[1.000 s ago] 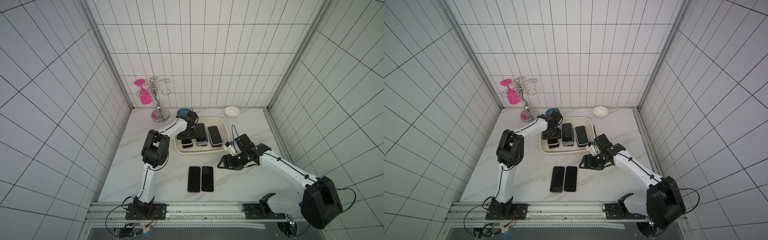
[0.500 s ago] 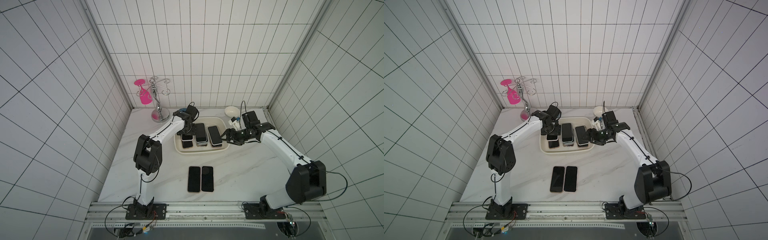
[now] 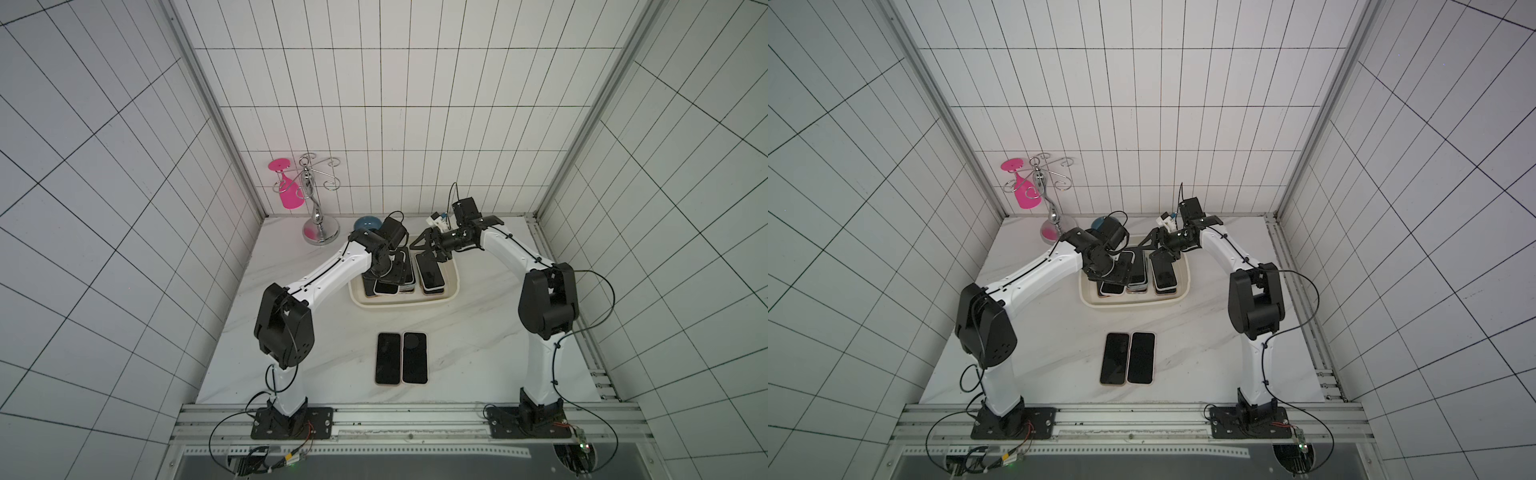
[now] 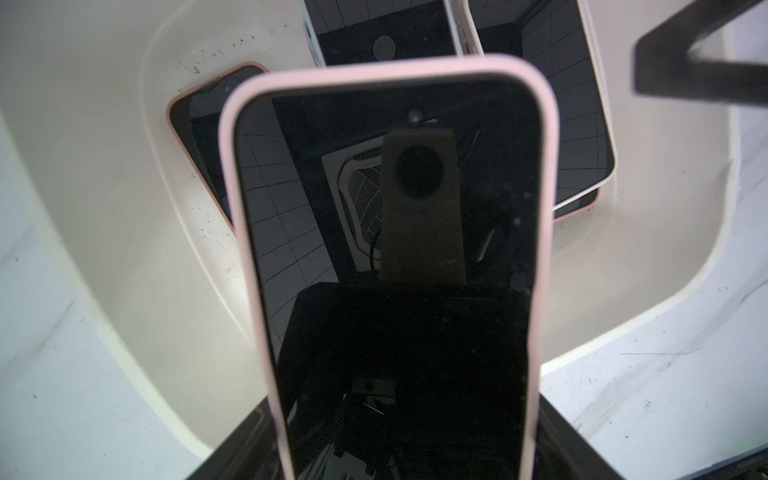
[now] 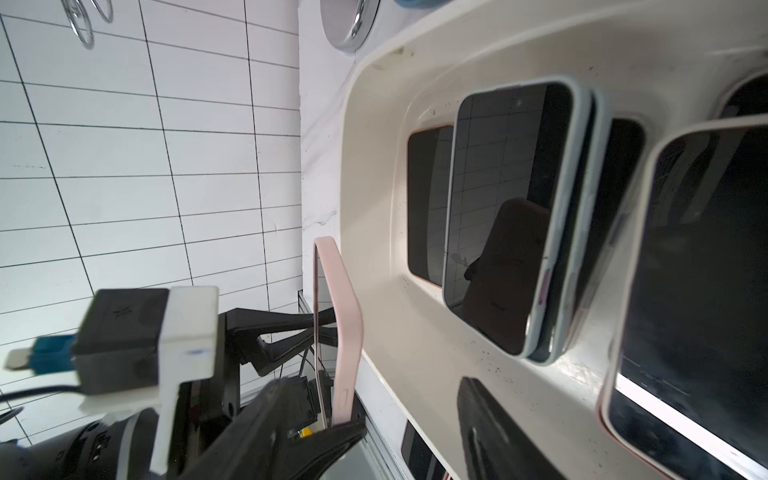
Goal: Take the phone out of the storage box
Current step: Pick up the phone from the storage box.
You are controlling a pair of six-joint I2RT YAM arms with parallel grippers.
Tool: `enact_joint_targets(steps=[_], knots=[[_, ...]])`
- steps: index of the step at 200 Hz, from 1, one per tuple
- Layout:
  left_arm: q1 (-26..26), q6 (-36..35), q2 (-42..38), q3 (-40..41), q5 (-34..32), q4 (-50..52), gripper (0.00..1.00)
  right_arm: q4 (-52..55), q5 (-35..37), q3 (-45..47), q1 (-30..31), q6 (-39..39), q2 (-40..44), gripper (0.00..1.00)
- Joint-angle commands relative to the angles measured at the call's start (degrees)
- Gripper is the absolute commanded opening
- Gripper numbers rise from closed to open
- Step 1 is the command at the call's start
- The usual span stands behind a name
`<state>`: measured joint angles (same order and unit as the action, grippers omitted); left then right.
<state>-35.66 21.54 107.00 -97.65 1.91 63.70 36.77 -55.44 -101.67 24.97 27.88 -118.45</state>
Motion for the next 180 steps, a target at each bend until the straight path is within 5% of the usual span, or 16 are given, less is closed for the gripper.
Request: enact_joint_targets(steps=[1,57,89,105,126,180], knots=[[-0.5,-0.9,-2.8,-0.4,1.7,-1.6,0.61,0.1,-1.9,-1.2,2.4,-0.5,-1.2,0.67],[-0.9,-1.5,-3.1,-0.5,3.6,-2.1,0.6,-0.6,-4.1,-0.6,5.3,-1.2,-4.2,0.61],[-1.0,-1.8,-3.4,-0.8,3.9,-2.1,0.61,-0.3,-5.6,0.4,5.8,-2.0,-4.2,0.34],[-0.9,-1.8,-3.9,-0.9,4.5,-2.5,0.7,-0.6,-6.2,1.9,5.6,-2.7,-2.6,0.2],[-0.7,-1.5,-4.6,-1.6,5.0,-2.5,0.97,-0.6,-6.3,5.4,4.7,-3.6,1.8,0.12],[6.3,1.1,-12.3,-1.6,7.3,-4.4,0.98,2.3,1.8,28.6,-0.9,-7.9,23.8,0.06]])
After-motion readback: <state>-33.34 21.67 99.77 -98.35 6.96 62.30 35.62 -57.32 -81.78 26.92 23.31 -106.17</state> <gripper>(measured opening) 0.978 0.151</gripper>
